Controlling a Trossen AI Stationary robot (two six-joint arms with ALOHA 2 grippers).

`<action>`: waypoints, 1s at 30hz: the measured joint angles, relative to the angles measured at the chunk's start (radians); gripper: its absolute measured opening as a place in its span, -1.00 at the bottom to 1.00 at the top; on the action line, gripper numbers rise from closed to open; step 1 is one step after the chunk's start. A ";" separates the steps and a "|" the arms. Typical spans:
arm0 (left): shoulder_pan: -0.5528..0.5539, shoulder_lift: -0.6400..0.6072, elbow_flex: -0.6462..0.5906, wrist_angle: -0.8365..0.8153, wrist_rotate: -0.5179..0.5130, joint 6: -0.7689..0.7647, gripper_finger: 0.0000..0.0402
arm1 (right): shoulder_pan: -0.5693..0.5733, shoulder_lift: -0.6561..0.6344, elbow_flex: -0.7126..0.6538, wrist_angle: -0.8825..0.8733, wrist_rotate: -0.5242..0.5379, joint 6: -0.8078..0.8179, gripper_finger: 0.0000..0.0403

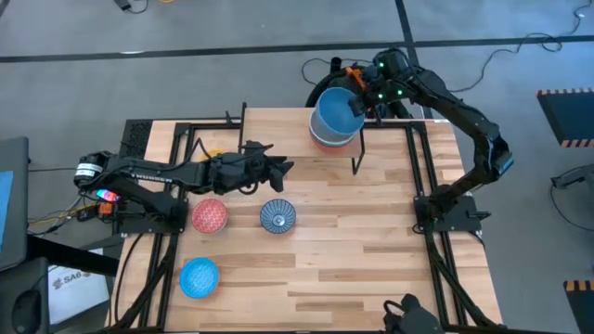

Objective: Place and stack bowls onto a shelf
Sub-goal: Stack the blue bowl on top of the white bowl on the shelf

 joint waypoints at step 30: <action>0.003 0.000 0.000 -0.094 -0.066 -0.048 -0.17 | 0.058 0.015 0.000 0.176 -0.003 -0.129 -0.31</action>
